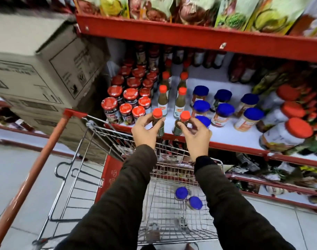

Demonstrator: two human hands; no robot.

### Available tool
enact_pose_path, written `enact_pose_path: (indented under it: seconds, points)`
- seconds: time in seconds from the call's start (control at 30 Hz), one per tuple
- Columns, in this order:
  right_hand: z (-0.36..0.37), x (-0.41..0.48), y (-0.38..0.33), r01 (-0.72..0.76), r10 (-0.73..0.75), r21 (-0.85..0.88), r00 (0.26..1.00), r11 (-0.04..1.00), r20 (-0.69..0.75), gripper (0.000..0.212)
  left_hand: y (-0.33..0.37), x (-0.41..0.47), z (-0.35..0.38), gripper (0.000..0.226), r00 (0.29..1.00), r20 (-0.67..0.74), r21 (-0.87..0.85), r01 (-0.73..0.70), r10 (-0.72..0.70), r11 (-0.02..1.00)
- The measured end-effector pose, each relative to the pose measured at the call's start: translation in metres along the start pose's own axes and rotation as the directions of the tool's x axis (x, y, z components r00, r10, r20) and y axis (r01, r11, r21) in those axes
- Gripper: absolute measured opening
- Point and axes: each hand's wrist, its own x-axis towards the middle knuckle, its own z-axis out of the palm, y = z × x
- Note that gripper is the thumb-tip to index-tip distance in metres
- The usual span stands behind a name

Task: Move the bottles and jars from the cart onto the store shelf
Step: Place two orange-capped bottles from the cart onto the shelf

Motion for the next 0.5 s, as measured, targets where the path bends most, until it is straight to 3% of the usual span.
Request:
enact_pose_path:
  seconds: [0.17,0.5]
  points:
    - [0.010,0.028,0.005,-0.001,0.001,-0.089,1.000,0.996,0.002,0.029,-0.010,0.031,0.020,0.031,0.996,0.063,-0.034,0.065,-0.063,0.997]
    - [0.027,0.042,0.018,0.010,-0.001,-0.211,0.999,0.977,0.042,0.025,-0.032,0.049,0.034,0.035,0.984,0.151,0.151,0.073,-0.096,0.986]
